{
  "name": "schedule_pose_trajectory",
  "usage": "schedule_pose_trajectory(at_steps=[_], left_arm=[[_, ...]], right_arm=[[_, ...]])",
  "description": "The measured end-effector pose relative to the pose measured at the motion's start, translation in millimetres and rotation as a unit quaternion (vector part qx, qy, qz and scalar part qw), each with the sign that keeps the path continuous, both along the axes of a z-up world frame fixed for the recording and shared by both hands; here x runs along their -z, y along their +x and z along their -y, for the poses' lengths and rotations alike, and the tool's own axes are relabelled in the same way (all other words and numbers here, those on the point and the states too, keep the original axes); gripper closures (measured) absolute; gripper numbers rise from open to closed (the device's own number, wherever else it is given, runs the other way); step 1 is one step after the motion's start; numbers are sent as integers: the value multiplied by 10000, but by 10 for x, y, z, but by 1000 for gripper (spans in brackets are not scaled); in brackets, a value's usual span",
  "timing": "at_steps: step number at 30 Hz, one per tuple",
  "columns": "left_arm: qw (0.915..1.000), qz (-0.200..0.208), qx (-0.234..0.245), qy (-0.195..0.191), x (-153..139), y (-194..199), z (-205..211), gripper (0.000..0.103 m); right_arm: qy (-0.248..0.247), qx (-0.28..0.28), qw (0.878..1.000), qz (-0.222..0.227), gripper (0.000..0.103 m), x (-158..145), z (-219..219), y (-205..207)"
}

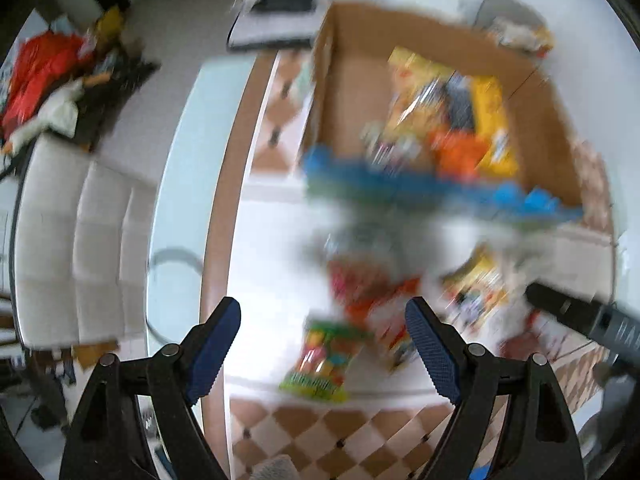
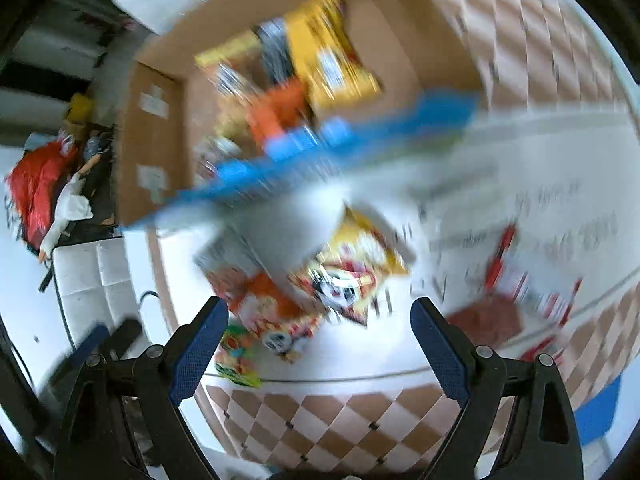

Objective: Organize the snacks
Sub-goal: 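Grasp the yellow Guoba bag with the right tool while the left tool grasps the candy bag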

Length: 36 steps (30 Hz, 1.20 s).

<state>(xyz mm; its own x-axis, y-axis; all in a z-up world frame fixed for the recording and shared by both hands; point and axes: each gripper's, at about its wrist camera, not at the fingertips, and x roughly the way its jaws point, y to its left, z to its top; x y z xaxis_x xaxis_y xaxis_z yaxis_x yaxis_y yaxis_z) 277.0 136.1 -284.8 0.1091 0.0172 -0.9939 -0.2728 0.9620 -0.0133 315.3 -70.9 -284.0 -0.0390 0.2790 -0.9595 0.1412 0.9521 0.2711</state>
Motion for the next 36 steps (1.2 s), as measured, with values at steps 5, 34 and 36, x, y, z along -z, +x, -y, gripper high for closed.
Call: schedule_pose_trajectory(at_steps=[5, 34, 36], left_arm=[[9979, -574, -265, -148, 512, -258, -104, 19], [9890, -1280, 430, -598, 1299, -176, 302, 19], [9880, -1342, 486, -593, 1359, -178, 350, 19]], right_arm=[[-168, 498, 9976, -447, 8, 567, 74, -48], [-1041, -1029, 9840, -1016, 38, 1218, -137, -328], [-1034, -1046, 9841, -997, 37, 1222, -163, -342]])
